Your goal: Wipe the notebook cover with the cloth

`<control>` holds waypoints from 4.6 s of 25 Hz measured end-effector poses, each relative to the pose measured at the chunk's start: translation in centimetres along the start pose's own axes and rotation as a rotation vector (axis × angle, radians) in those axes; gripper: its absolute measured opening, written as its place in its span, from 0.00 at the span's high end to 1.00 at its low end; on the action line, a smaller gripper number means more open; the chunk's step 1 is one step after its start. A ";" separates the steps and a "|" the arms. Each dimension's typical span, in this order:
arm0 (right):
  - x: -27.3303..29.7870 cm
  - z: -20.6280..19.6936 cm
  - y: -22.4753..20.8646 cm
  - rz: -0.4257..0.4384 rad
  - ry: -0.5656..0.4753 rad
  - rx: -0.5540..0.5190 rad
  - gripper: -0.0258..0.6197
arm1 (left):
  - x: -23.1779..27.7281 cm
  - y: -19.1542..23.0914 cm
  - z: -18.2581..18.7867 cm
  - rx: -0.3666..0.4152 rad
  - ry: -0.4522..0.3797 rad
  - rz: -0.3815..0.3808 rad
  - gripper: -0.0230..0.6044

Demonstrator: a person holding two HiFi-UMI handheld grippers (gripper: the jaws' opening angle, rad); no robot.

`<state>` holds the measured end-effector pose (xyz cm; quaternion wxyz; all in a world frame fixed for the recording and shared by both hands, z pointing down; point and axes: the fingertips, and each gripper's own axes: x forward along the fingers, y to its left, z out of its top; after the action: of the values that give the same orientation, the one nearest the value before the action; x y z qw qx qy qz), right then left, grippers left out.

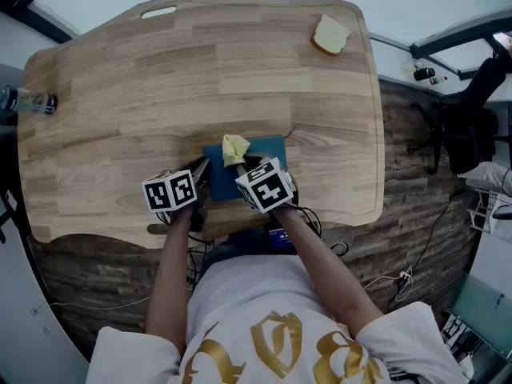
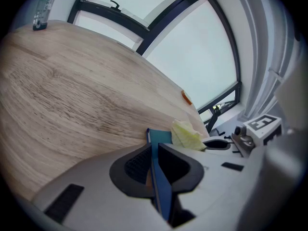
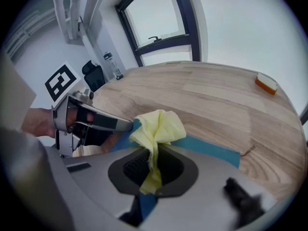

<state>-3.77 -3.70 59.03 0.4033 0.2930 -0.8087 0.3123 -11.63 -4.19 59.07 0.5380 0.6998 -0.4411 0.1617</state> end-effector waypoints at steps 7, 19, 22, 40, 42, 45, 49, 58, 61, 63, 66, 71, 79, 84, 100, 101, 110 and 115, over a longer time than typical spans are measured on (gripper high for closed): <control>0.9 0.5 1.3 0.059 0.014 -0.003 0.90 | 0.0 0.0 -0.1 0.003 -0.003 0.001 0.88; 1.7 0.8 3.9 0.052 0.016 -0.072 0.90 | 0.0 0.1 -0.2 -0.011 0.002 -0.008 0.88; 1.6 0.2 4.9 0.058 0.034 -0.098 0.90 | -0.1 0.1 -0.3 -0.008 0.002 -0.005 0.88; 1.2 -2.3 7.8 0.079 0.139 -0.171 0.90 | -0.1 0.2 -0.3 -0.030 0.004 -0.018 0.88; 1.0 -2.7 8.3 0.091 0.146 -0.168 0.90 | -0.1 0.2 -0.3 -0.033 0.007 -0.021 0.88; 0.9 -3.3 8.9 0.092 0.144 -0.177 0.90 | -0.1 0.2 -0.3 -0.043 0.014 -0.032 0.89; 0.9 -3.8 9.4 0.103 0.154 -0.194 0.90 | -0.1 0.3 -0.1 -0.033 0.007 -0.028 0.89; 0.2 -4.4 8.7 0.096 0.132 -0.202 0.90 | -0.2 0.2 -0.3 -0.021 -0.005 -0.006 0.89; 0.0 -4.6 8.4 0.105 0.125 -0.180 0.90 | -0.1 0.1 -0.3 -0.012 -0.009 0.000 0.88; 0.0 -4.7 8.2 0.106 0.122 -0.169 0.90 | -0.1 0.1 -0.3 -0.016 -0.011 -0.001 0.88; -0.3 -4.9 7.7 0.105 0.116 -0.148 0.90 | -0.1 0.1 -0.3 -0.026 -0.013 -0.002 0.88; -0.8 -5.1 6.5 0.087 0.103 -0.140 0.90 | -0.1 0.2 -0.2 -0.015 -0.019 0.008 0.88; -1.9 -5.8 4.2 0.055 0.078 -0.075 0.90 | -0.1 0.1 -0.3 -0.017 -0.017 0.009 0.88; -2.7 -6.4 2.0 0.013 0.053 -0.023 0.90 | -0.1 0.2 -0.3 -0.016 -0.015 0.005 0.89; -4.8 -7.9 -1.9 -0.029 -0.020 0.130 0.90 | 0.0 0.1 -0.3 -0.006 -0.022 0.020 0.88; -4.9 -8.0 -2.1 -0.032 -0.022 0.138 0.90 | -0.1 0.1 -0.3 -0.008 -0.020 0.018 0.88; -5.4 -8.2 -3.0 -0.045 -0.022 0.174 0.90 | -0.2 0.2 -0.3 -0.015 -0.018 0.008 0.89; -5.3 -7.8 -3.7 -0.046 -0.023 0.200 0.90 | -0.1 0.1 -0.4 -0.017 -0.015 0.006 0.88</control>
<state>5.26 0.95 59.32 0.3697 0.3538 -0.7712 0.3786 -11.72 -3.81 59.18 0.5400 0.6953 -0.4486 0.1541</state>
